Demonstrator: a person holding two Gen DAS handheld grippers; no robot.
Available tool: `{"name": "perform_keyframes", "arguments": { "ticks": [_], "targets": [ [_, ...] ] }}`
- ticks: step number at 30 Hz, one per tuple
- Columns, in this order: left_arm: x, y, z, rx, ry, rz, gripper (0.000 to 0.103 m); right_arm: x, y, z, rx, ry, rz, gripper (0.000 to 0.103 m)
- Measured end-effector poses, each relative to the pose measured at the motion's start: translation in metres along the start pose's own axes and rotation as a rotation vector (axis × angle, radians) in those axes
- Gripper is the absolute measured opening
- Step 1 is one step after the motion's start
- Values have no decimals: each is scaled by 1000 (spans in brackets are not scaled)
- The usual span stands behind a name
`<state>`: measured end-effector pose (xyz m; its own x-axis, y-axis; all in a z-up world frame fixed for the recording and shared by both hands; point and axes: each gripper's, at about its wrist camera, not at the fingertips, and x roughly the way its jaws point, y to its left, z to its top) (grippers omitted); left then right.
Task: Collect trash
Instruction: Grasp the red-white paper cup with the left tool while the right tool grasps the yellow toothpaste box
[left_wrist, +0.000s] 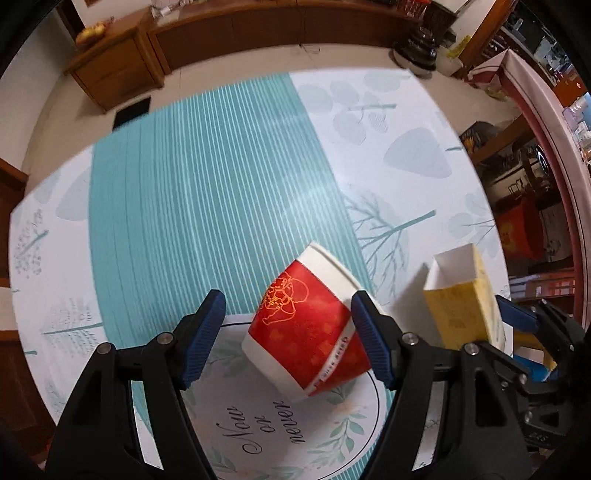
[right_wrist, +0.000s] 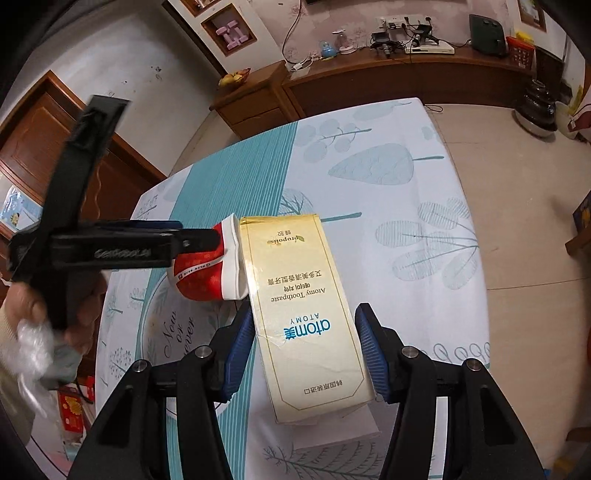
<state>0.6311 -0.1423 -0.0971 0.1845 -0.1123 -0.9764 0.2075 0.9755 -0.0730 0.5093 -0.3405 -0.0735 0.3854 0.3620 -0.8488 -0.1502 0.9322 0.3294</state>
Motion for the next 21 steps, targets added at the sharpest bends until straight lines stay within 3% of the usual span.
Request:
{"name": "perform_keyframes", "arguments": {
  "ticks": [7, 15, 21],
  "targets": [
    [15, 7, -5, -50, 34, -132, 68, 4, -3, -8, 8, 16, 19, 55],
    [15, -12, -35, 13, 79, -229, 66, 1, -1, -22, 15, 28, 35, 55],
    [9, -23, -77, 5, 67, -279, 54, -6, 5, -47, 20, 37, 44, 55]
  ]
}}
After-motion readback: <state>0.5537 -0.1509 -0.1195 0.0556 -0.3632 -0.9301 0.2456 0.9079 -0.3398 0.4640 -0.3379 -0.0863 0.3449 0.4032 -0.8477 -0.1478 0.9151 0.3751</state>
